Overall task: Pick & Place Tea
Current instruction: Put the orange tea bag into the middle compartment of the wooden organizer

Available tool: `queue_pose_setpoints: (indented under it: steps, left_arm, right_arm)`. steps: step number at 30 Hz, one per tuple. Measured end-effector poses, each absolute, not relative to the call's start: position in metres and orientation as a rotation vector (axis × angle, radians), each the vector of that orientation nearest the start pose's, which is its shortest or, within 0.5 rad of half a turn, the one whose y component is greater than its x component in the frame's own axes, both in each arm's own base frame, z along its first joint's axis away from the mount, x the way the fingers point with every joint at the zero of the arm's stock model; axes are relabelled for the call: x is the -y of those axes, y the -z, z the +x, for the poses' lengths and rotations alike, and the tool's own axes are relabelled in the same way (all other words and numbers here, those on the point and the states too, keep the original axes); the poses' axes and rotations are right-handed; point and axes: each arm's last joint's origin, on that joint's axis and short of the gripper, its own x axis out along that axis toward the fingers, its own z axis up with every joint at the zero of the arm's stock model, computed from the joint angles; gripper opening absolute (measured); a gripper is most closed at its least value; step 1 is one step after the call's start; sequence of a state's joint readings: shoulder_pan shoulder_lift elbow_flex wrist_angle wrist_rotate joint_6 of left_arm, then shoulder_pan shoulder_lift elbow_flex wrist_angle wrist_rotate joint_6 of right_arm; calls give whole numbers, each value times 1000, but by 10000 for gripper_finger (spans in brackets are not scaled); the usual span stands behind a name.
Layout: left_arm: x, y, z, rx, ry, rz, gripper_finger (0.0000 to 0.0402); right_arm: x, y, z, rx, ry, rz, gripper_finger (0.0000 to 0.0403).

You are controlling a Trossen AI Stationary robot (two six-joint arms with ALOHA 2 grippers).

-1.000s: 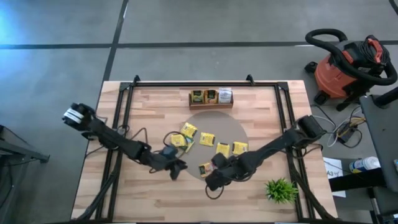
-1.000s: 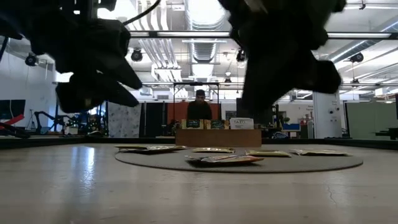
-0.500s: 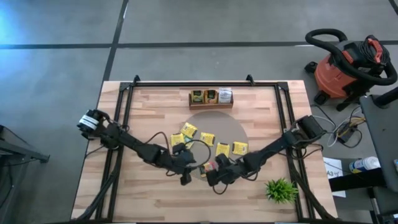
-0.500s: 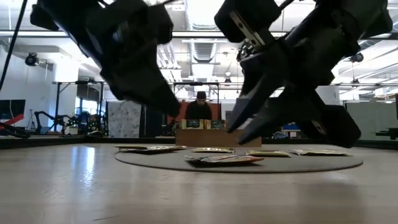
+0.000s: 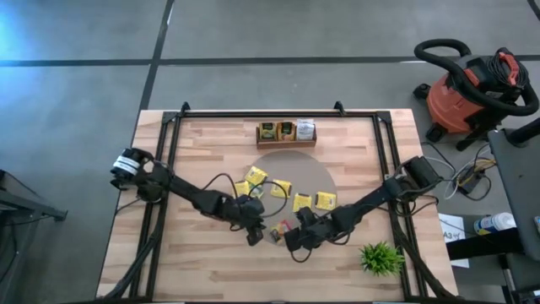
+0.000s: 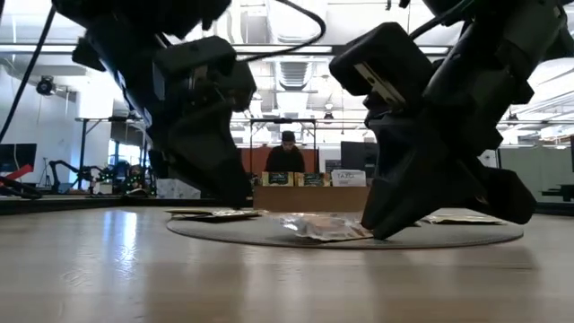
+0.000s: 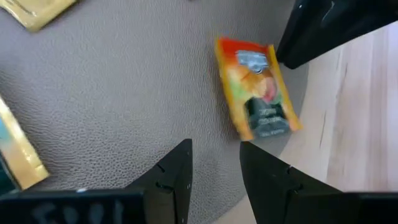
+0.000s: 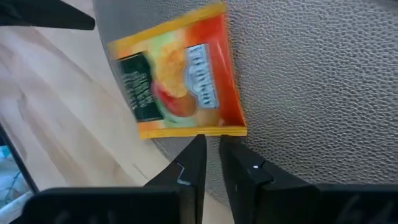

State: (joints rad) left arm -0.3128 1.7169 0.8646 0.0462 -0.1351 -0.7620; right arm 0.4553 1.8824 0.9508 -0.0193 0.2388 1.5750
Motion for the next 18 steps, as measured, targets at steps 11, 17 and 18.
queue_pose_setpoints:
  steps: [11,17,18]
  left_arm:
    - [87,-146,326,-783,-139,-649,128]
    - [89,-147,327,-797,-73,-717,129]
    - [89,-147,327,-797,-75,-725,129]
  right_arm:
    - [-147,-114,317,-824,518,1125,47]
    - [-147,-113,316,-826,517,1120,47]
    - [-147,-113,316,-826,517,1119,47]
